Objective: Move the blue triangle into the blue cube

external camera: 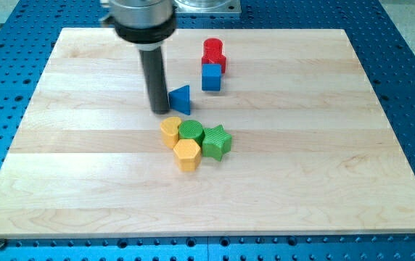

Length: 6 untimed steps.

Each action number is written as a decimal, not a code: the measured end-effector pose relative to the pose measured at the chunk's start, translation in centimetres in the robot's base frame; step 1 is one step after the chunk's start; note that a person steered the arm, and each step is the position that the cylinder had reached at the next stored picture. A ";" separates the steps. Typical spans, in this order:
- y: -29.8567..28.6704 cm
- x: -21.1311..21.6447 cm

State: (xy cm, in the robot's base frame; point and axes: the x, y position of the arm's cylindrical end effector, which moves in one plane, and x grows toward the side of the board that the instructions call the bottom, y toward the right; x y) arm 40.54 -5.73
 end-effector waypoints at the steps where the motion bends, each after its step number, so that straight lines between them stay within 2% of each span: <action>1: 0.0 1.2; 2: -1.2 2.1; 5: 5.3 0.4; 6: 3.3 1.5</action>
